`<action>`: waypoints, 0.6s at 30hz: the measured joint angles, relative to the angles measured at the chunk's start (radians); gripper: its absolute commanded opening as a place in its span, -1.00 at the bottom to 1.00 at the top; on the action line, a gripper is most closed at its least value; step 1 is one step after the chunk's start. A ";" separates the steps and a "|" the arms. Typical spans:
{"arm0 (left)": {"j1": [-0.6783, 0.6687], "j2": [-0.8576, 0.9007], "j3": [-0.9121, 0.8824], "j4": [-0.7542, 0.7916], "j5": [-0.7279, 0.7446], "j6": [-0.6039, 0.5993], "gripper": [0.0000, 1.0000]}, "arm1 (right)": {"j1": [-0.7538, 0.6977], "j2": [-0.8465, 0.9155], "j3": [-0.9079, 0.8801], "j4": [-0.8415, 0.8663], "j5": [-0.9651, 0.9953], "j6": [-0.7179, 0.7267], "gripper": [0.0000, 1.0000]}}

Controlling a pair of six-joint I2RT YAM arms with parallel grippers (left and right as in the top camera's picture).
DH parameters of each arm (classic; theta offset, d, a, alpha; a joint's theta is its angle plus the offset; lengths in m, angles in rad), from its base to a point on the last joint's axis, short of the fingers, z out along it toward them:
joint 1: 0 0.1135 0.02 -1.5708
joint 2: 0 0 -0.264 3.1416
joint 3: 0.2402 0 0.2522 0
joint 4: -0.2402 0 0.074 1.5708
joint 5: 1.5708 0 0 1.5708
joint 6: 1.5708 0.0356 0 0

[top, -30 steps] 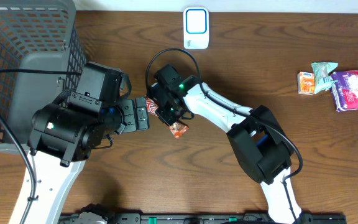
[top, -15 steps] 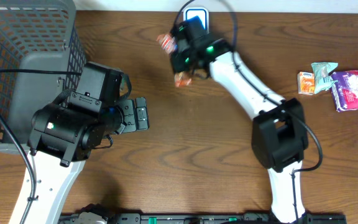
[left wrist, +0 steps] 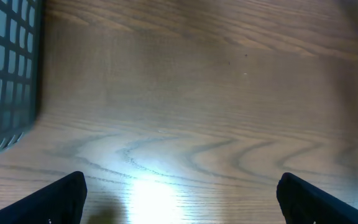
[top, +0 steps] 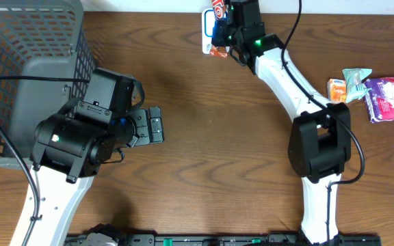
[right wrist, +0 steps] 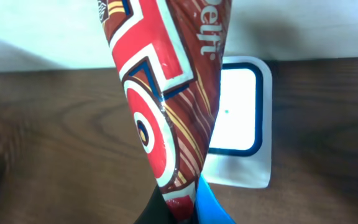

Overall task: Scan the item barcode
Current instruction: 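Lift the red bar up to the scanner face, then carry the red bar right and drop it on the item pile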

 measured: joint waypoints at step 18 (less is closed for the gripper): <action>0.000 0.000 0.000 -0.001 0.000 0.000 0.96 | -0.182 -0.069 0.000 -0.334 0.272 -0.093 -0.98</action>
